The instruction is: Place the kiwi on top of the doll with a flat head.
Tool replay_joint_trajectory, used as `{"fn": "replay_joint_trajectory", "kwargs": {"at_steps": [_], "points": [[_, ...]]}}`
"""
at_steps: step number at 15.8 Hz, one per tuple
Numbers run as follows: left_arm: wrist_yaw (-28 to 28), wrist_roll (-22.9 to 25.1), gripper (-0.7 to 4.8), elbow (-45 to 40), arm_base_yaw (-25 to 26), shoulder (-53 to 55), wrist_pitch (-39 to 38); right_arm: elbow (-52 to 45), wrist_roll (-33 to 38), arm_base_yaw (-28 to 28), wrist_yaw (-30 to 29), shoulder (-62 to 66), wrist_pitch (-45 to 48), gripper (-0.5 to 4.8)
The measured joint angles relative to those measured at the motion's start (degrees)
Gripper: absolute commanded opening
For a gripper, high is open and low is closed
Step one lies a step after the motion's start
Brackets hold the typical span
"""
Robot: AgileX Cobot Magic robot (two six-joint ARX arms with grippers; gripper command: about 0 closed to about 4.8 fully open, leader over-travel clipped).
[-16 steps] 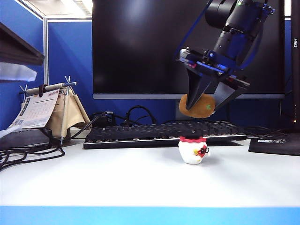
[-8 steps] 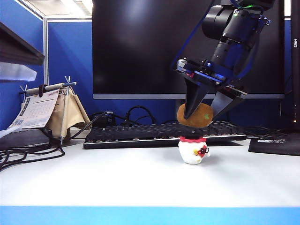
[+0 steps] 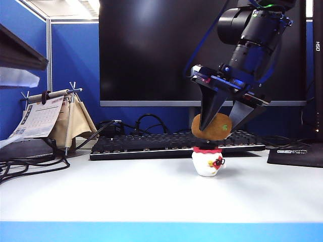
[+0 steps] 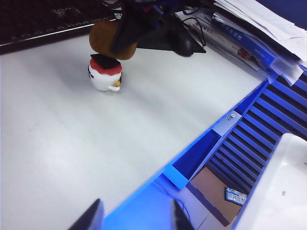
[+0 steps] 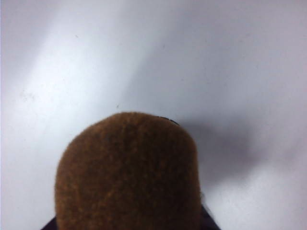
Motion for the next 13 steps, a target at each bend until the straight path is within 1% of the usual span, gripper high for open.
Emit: {"fn": "replay_joint_trajectory", "kwargs": {"at_steps": [10,13], "points": [[0.0,0.0,1.84,0.0,0.0,0.0,0.0,0.0,0.0,1.03,0.02,0.0,1.07,2.79],[0.0,0.0,1.84,0.0,0.0,0.0,0.0,0.0,0.0,1.03,1.18,0.0,1.36,2.85]]}}
